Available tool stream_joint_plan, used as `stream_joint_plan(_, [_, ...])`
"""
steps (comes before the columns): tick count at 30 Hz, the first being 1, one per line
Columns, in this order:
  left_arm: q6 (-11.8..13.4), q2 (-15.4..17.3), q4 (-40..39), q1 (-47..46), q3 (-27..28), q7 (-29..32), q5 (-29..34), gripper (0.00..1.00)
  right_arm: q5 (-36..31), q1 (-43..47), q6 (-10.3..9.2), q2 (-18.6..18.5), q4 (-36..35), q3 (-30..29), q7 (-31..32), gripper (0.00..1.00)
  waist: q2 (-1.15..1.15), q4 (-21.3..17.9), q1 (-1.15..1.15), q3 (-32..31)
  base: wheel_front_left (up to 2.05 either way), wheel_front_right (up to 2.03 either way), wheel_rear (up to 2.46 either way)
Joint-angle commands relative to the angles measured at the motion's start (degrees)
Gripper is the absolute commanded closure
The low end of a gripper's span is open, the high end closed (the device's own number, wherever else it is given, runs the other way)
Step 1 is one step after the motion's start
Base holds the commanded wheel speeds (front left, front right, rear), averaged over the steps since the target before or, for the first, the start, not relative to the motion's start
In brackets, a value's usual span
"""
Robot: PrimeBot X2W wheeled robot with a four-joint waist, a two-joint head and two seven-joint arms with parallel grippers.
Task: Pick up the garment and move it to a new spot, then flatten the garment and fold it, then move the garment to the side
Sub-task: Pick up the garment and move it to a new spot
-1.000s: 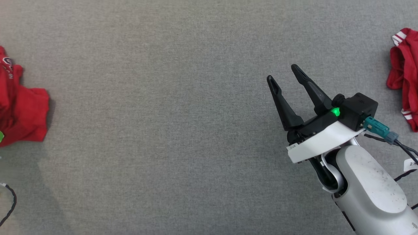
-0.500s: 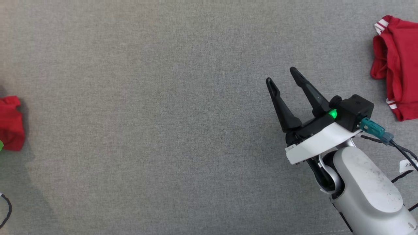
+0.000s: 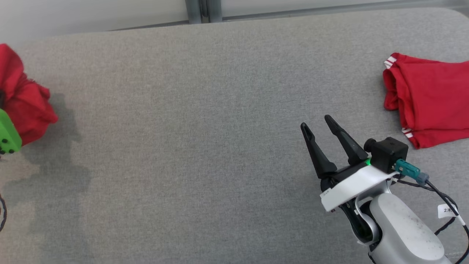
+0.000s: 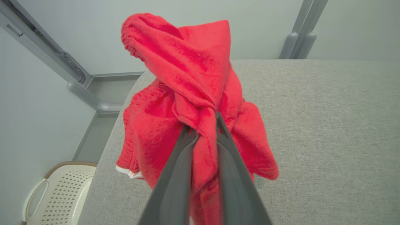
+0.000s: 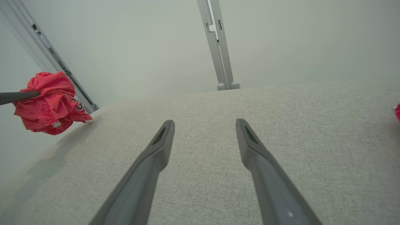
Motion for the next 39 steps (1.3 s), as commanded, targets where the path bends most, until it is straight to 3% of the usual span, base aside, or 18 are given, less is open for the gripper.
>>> stream_joint_plan(1, [-0.13, 0.07, -2.32, 0.59, -0.86, 0.15, 0.68, 1.0, 0.35, 1.44, -0.06, -0.21, 0.33, -0.46, -0.36, 0.0, 0.0, -2.65, 0.0, -4.83, 0.0, 0.0, 0.0])
stream_joint_plan(10, [0.52, -3.27, -20.09, 8.63, -6.03, 1.52, 0.7, 1.0, 0.46, 6.07, -0.06, -0.92, 0.75, -2.19, -0.37, 0.0, 0.0, -7.88, 0.0, -11.14, 0.0, 0.0, 0.0])
stream_joint_plan(19, [5.35, -9.44, -33.88, 19.27, -10.46, -0.8, 2.56, 1.0, 0.56, 7.42, -0.06, -2.14, -0.8, -2.75, 0.41, 0.0, 0.0, -11.43, 0.0, -10.88, 0.0, 0.0, 0.0])
stream_joint_plan(26, [6.53, -16.76, -30.14, 23.23, -15.74, -6.68, 4.48, 1.0, 0.67, 8.03, -0.06, -2.01, -1.21, -3.1, 0.91, 0.0, 0.0, -11.33, 0.0, -10.08, 0.0, 0.0, 0.0])
stream_joint_plan(31, [4.88, -20.85, -20.49, 23.2, -18.93, -11.07, 4.76, 1.0, 0.35, 7.41, -0.06, -1.71, -0.91, -2.82, 1.03, 0.0, 0.0, -10.61, 0.0, -9.77, 0.0, 0.0, 0.0])
stream_joint_plan(32, [4.57, -21.17, -18.84, 22.71, -19.42, -11.8, 5.22, 0.93, 0.36, 7.31, -0.06, -1.65, -0.87, -2.76, 1.02, 0.0, 0.0, -10.43, 0.0, -9.7, 0.0, 0.0, 0.0])
stream_joint_plan(33, [4.15, -21.9, -16.76, 22.25, -19.82, -12.43, 4.96, 0.66, 0.37, 7.17, -0.06, -1.56, -0.88, -2.74, 1.01, 0.0, 0.0, -10.21, 0.0, -9.59, 0.0, 0.0, 0.0])
stream_joint_plan(34, [3.76, -22.27, -15.16, 21.79, -20.23, -12.87, 5.03, 0.1, 0.38, 7.08, -0.06, -1.53, -0.81, -2.77, 0.98, 0.0, 0.0, -10.03, 0.0, -9.55, 0.0, 0.0, 0.0])
stream_joint_plan(35, [3.51, -22.65, -13.72, 21.08, -20.7, -13.51, 5.47, 0.0, 0.4, 7.1, -0.06, -1.58, -0.75, -2.88, 0.92, 0.0, 0.0, -9.71, 0.0, -9.53, 0.0, 0.0, 0.0])
stream_joint_plan(39, [2.62, -23.1, -10.61, 19.43, -21.46, -15.82, 5.79, 0.0, 0.39, 7.55, -0.06, -1.44, -0.43, -3.05, 0.71, 0.0, 0.0, -8.55, 0.0, -9.72, 0.0, 0.0, 0.0])
